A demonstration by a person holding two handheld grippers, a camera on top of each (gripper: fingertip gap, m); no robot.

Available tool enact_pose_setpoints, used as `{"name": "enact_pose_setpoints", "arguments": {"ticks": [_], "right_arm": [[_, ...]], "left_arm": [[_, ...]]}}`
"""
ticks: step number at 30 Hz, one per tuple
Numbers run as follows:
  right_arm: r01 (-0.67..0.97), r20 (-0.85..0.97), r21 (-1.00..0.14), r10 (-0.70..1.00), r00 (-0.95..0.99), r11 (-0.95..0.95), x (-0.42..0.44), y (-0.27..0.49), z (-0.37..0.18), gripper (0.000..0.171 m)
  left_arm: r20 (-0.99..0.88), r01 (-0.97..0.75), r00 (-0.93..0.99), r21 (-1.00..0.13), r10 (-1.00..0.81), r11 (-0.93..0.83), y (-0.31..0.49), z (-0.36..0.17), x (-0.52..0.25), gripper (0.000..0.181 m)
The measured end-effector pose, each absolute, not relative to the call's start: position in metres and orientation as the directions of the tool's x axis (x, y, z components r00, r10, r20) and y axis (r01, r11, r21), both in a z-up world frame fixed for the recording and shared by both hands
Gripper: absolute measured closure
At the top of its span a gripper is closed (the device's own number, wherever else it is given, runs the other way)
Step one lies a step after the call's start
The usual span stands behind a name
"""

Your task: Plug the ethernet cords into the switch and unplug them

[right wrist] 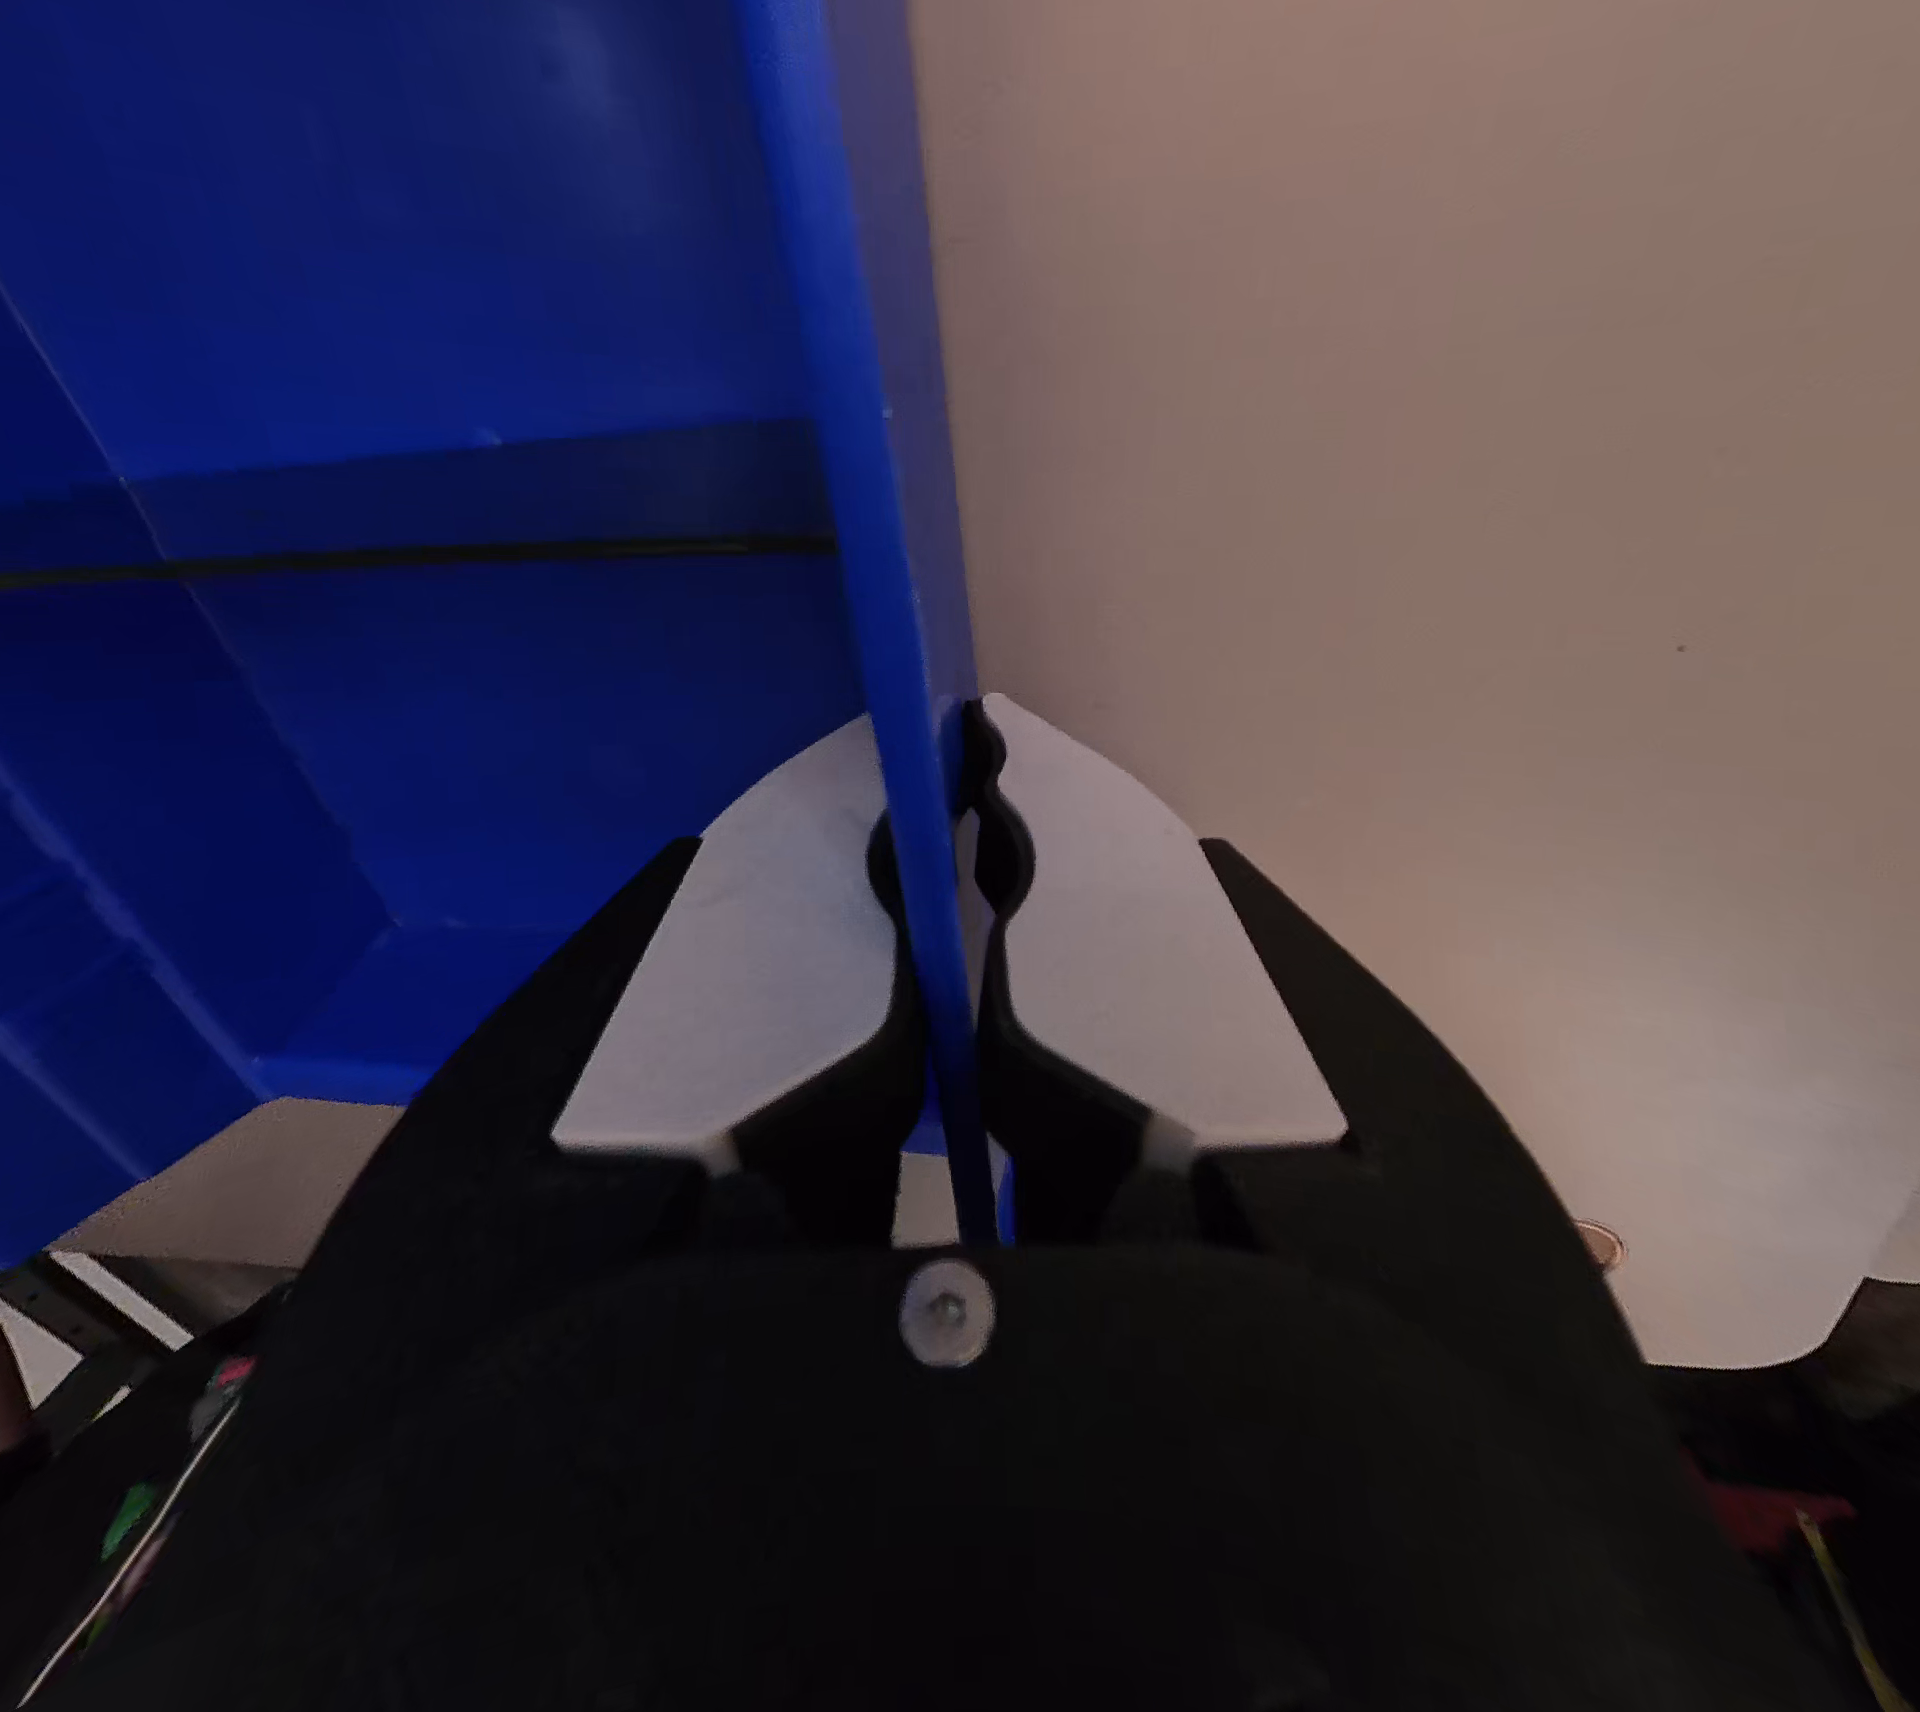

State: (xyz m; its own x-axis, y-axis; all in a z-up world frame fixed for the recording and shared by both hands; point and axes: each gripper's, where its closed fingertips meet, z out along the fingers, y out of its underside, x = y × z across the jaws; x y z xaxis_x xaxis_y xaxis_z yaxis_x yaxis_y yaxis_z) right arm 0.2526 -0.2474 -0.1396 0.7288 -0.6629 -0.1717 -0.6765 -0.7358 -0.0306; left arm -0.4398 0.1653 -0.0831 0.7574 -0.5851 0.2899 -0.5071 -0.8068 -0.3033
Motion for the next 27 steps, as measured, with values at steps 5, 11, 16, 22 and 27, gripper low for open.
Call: {"name": "enact_pose_setpoints", "arguments": {"ticks": [5,11,16,22,27], "right_arm": [[-0.649,-0.165,-0.033,-0.637,0.753,-0.76,0.254,-0.248,-0.14,0.165],[-0.638,-0.162,-0.029,-0.626,0.763,-0.77,0.26,-0.248,-0.14,0.165],[-0.62,-0.159,-0.05,-0.607,0.779,-0.783,0.262,-0.247,-0.14,0.165],[-0.565,-0.12,-0.257,-0.554,0.824,-0.784,0.273,-0.237,-0.114,0.14],[-0.379,0.075,-0.6,-0.521,0.85,-0.705,0.281,-0.214,-0.027,0.121]], "left_arm": [[0.281,-0.496,0.768,-0.308,-0.576,-0.812,0.169,-0.083,-0.441,0.175],[0.277,-0.497,0.771,-0.304,-0.574,-0.813,0.166,-0.084,-0.442,0.175],[0.292,-0.474,0.782,-0.295,-0.551,-0.83,0.164,-0.083,-0.443,0.175],[0.219,-0.343,0.835,-0.509,-0.504,-0.79,0.183,-0.033,-0.457,0.158],[0.029,-0.337,0.699,-0.867,-0.714,-0.366,0.202,0.046,-0.403,0.143]]}}
